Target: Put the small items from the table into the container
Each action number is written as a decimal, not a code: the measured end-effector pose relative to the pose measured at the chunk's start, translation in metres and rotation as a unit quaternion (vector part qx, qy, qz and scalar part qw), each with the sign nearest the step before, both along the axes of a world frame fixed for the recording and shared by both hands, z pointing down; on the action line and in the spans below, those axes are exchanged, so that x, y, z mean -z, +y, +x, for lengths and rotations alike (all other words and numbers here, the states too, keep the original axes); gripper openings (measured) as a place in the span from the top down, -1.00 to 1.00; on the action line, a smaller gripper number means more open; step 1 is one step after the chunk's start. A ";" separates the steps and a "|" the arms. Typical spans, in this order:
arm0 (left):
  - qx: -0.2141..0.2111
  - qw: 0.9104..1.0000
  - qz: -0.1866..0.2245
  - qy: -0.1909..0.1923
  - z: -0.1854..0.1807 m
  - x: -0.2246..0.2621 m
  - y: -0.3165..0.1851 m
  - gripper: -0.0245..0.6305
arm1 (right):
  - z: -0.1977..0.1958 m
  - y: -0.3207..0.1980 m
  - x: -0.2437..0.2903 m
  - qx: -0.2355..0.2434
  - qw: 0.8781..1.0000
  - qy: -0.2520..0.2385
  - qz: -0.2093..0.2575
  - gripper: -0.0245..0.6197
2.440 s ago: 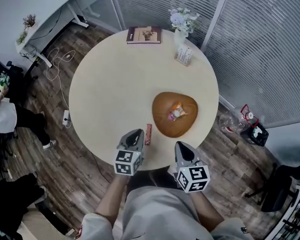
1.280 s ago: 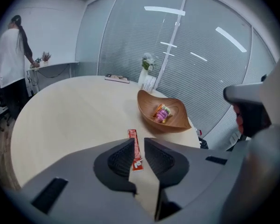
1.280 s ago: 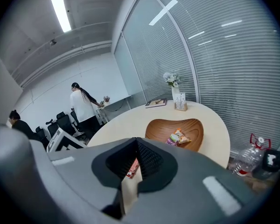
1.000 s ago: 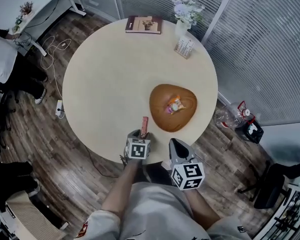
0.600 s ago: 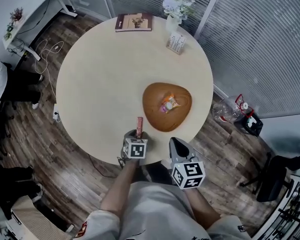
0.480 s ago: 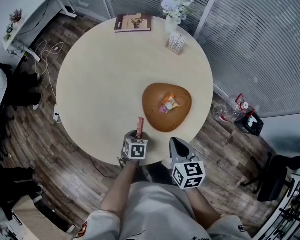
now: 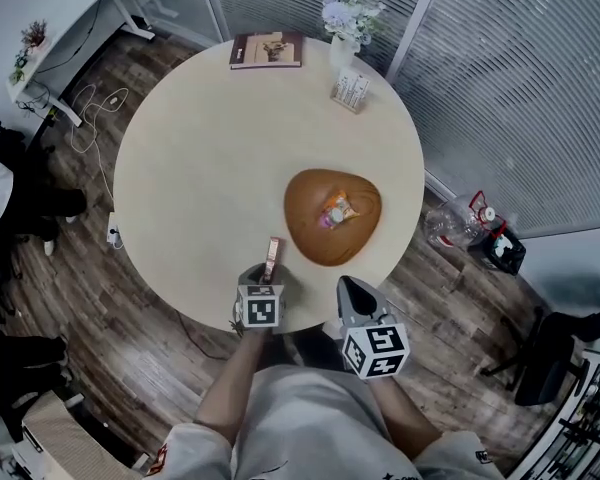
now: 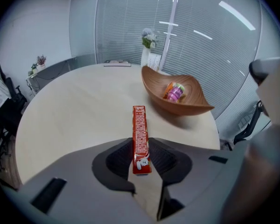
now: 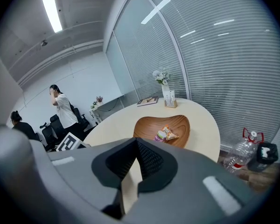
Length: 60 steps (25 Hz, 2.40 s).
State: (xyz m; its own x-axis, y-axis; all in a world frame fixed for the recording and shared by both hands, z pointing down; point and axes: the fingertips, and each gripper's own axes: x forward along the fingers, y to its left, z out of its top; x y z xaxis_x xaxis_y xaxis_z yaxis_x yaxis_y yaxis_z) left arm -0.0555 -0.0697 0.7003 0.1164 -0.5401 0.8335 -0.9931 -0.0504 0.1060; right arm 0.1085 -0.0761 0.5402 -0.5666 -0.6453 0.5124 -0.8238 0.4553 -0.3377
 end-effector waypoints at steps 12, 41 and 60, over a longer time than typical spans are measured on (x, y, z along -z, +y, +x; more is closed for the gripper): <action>-0.094 0.990 0.096 0.043 0.059 0.096 -0.084 0.59 | 0.011 0.002 0.016 -0.024 1.000 -0.004 0.018 0.92; 0.044 0.963 0.262 0.036 -0.034 0.176 -0.010 0.91 | -0.067 0.006 0.032 0.064 0.997 -0.021 0.040 0.92; 0.109 0.961 0.252 0.018 -0.077 0.173 0.056 0.91 | -0.135 0.030 0.033 0.146 0.988 0.000 0.052 0.92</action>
